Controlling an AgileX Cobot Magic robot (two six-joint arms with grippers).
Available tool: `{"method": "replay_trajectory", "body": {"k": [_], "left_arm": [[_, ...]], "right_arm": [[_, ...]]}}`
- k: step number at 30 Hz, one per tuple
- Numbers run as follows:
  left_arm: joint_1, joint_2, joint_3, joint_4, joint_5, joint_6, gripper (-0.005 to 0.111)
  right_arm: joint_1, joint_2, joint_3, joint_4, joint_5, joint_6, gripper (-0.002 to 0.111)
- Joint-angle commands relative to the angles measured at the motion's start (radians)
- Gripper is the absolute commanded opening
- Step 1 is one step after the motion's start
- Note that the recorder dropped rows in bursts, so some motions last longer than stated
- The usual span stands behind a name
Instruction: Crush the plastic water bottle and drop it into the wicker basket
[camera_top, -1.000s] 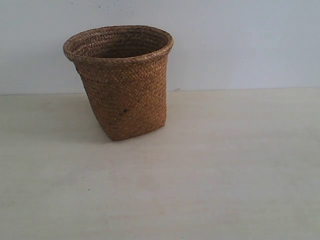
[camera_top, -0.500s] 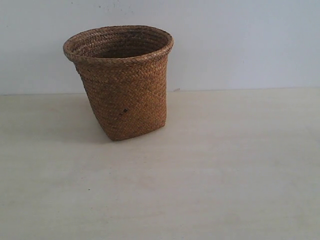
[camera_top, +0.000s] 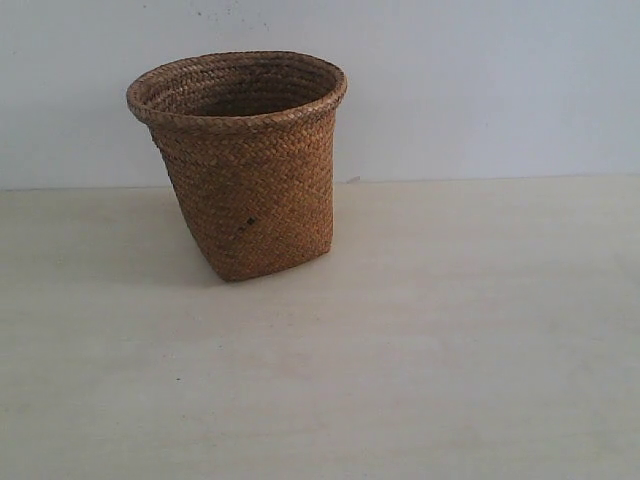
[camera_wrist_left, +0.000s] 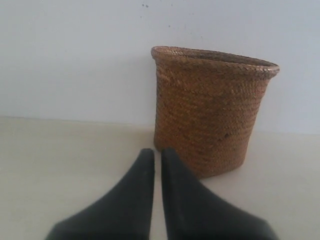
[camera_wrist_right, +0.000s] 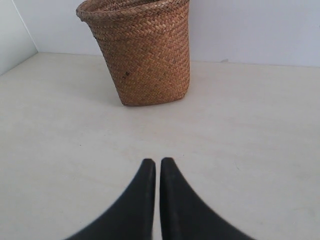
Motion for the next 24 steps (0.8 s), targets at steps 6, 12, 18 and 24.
{"method": "replay_trajectory", "body": {"k": [6,12,18,24], "left_arm": [[0.158,-0.004,0.006,-0.016,0.008,-0.001,0.004],[0.198,-0.004,0.006,-0.011,0.164,0.071,0.004],[0.198,-0.004,0.006,-0.013,0.195,0.12,0.004],[0.198,-0.004,0.006,-0.024,0.184,0.12,0.004]], "right_arm": [[-0.001,-0.001,0.005,0.0,-0.013,0.005,0.0],[-0.001,-0.001,0.005,0.0,-0.013,0.005,0.0],[-0.001,-0.001,0.005,0.0,-0.013,0.005,0.0],[-0.001,-0.001,0.005,0.0,-0.013,0.005,0.0]]}}
